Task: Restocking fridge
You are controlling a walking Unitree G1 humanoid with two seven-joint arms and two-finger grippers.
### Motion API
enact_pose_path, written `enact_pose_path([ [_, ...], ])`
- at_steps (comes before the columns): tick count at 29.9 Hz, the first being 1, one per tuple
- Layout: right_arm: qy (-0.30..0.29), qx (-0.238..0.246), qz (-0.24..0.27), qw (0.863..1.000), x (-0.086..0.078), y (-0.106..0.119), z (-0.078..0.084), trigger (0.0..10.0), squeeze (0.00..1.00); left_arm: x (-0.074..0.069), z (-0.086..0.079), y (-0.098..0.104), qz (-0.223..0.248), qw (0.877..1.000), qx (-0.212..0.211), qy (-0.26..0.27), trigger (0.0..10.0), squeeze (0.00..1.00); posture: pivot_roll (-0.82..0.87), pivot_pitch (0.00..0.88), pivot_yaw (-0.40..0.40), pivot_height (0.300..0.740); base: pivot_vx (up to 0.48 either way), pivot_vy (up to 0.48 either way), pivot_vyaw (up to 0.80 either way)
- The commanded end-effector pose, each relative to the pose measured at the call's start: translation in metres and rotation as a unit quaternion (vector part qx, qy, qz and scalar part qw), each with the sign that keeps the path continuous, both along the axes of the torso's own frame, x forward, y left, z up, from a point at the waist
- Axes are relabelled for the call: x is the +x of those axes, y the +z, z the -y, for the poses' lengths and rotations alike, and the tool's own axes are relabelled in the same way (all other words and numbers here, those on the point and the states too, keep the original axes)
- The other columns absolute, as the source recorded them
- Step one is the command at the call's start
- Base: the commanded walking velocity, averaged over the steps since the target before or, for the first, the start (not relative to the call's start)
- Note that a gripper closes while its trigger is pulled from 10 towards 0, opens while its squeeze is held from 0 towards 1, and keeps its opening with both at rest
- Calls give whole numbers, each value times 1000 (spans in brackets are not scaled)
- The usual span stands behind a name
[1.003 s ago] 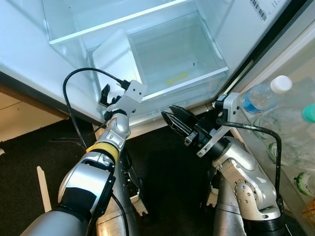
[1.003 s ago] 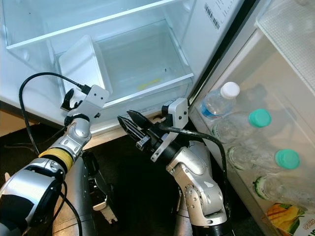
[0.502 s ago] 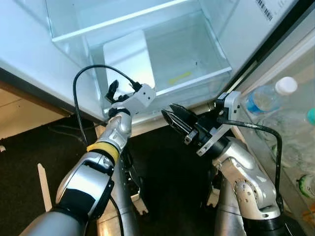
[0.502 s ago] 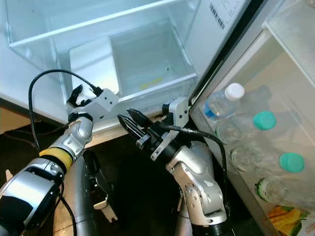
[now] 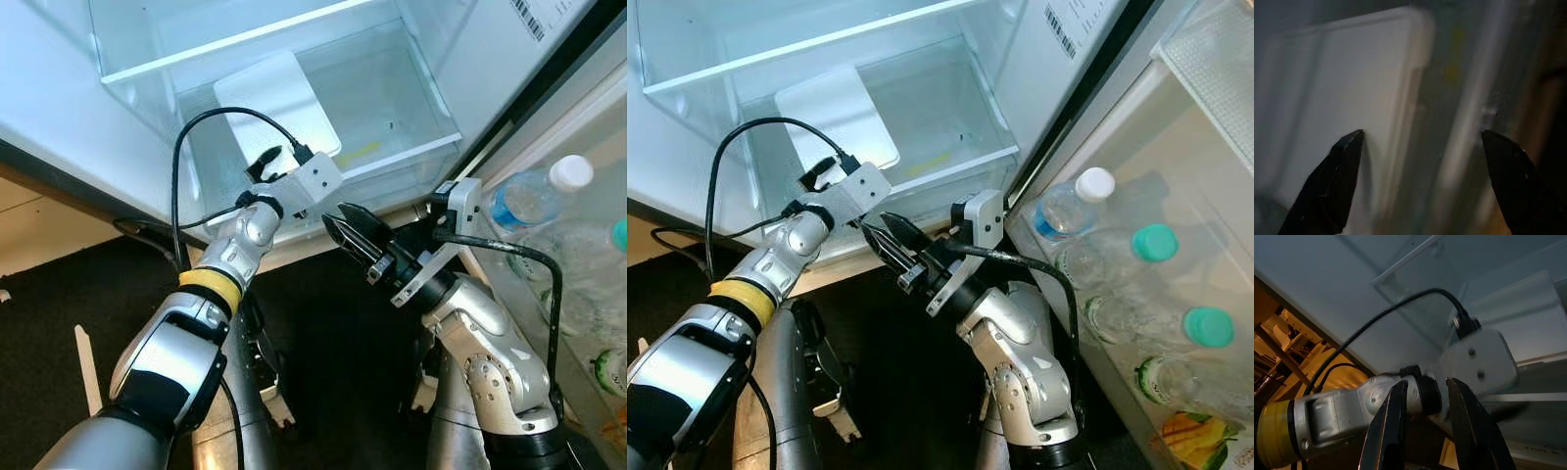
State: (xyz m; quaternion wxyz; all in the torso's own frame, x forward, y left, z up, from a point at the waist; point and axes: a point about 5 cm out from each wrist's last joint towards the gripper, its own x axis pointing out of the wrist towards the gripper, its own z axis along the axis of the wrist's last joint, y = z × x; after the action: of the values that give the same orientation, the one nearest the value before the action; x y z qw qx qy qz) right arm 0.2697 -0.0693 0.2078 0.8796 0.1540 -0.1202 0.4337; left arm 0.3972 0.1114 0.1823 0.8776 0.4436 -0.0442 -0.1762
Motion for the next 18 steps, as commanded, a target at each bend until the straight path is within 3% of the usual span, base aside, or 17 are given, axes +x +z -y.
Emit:
enact_pose_path([
  [1,12,6,-7,1000,-5,-2,-2,10000,0,-6,-7,-17,-37,999,13,-14,10000,0,-53,633,72,415,0,0,0],
  [8,10,7,-7,1000,-4,-1,0,10000,0,-13,-3,-8,-44,997,-1,-63,10000,0,-54,623,72,415,0,0,0],
  [12,9,7,-5,1000,-3,0,1,10000,0,-19,0,2,-37,994,-27,-99,10000,0,-54,620,72,415,0,0,0],
  [14,9,13,-4,1000,-3,1,2,10000,0,-25,0,11,-31,990,-61,-121,10000,0,-47,616,72,415,0,0,0],
  [18,10,18,-4,1000,-2,2,3,10000,0,-27,-5,21,-10,988,-91,-121,10000,0,-39,612,73,415,0,0,0],
])
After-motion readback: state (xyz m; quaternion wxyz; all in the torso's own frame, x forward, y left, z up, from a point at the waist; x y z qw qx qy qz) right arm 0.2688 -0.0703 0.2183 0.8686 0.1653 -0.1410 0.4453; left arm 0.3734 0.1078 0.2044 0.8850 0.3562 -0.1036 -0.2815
